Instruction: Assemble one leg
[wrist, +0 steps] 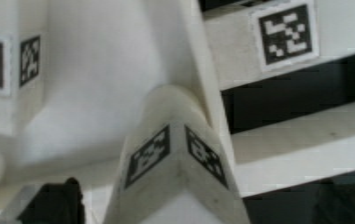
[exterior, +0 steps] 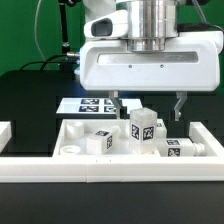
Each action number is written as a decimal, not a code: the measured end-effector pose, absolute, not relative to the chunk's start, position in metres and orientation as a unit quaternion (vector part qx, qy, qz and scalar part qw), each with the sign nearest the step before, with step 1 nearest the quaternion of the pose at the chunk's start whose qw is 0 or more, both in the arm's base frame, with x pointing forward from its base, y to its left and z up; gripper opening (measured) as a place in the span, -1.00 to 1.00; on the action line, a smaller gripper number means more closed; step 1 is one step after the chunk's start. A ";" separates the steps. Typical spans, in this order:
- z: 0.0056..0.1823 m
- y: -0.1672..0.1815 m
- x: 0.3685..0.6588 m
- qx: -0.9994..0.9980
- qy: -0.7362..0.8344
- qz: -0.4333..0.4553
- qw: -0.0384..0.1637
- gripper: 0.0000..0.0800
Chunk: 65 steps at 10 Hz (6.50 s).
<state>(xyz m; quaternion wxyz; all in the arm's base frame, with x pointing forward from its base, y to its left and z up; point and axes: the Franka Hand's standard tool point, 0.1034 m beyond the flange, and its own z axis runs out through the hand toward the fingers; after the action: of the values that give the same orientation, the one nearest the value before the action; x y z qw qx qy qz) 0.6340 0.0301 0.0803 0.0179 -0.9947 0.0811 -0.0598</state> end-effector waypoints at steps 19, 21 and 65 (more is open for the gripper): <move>0.081 0.023 0.636 -0.993 0.095 -0.067 0.015 -0.27; 0.080 0.024 0.635 -0.975 0.214 -0.064 0.023 -0.27; 0.074 0.019 0.628 -0.923 0.382 -0.041 0.015 -0.28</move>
Offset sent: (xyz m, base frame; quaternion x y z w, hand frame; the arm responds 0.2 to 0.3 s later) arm 0.0030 0.0036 0.0036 -0.0016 -0.0068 -0.2568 0.9664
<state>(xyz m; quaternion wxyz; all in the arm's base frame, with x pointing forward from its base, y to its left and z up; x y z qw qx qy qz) 0.6276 0.0195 0.0745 0.0152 -0.9231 0.3820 -0.0405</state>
